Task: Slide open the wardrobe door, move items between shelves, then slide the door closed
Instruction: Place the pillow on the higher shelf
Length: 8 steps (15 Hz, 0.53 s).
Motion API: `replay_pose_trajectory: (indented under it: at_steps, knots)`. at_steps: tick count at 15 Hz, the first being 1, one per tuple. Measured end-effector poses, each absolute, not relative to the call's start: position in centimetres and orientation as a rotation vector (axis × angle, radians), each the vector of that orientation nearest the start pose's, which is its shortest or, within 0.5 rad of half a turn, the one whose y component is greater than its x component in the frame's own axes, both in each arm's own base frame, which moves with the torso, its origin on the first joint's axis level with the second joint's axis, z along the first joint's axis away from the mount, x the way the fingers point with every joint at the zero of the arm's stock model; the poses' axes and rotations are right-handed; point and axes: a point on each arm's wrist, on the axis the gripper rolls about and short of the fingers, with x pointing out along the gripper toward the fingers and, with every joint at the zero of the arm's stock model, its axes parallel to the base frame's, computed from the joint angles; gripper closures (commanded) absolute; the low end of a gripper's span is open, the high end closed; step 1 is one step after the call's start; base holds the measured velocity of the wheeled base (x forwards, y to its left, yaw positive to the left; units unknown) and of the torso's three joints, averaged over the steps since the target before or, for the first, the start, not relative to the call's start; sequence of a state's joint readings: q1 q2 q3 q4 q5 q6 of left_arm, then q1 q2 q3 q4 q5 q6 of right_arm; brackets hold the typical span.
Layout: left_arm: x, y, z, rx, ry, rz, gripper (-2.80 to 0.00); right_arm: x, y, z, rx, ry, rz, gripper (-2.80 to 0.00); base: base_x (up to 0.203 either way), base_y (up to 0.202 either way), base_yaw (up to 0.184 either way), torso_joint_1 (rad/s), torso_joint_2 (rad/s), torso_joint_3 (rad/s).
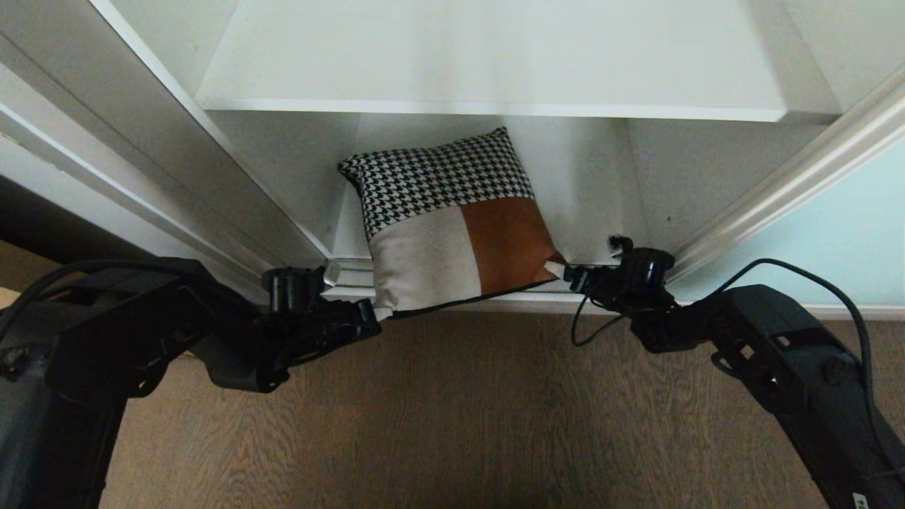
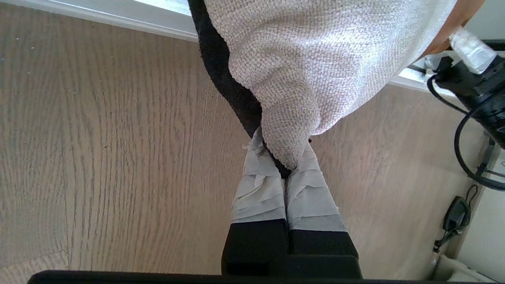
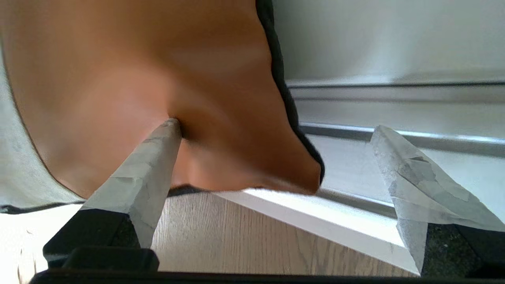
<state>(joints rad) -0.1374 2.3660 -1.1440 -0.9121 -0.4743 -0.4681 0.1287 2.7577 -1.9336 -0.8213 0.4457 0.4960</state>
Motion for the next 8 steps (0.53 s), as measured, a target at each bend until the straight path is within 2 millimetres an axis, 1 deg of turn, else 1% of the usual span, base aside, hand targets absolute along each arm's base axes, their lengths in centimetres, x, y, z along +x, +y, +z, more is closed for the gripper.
replay_pose_trajectory:
  at_steps: [4,7,8]
  knots:
    - [43.5,-7.1,4.2,-0.503,0.444,-0.525,0.00,54.4,8.0,4.4,0.485,0.138,0.563,-2.80,0.000,0.000,0.000,0.000,0.00,0.000]
    - [43.5,-7.1,4.1,-0.503,0.444,-0.524,0.00,54.4,8.1,4.7,0.485,0.138,0.567,-2.80,0.000,0.000,0.000,0.000,0.00,0.000]
    - [43.5,-7.1,4.1,-0.502,0.443,-0.524,0.00,54.4,8.1,4.8,0.485,0.137,0.568,0.00,0.000,0.000,0.000,0.000,0.00,0.000]
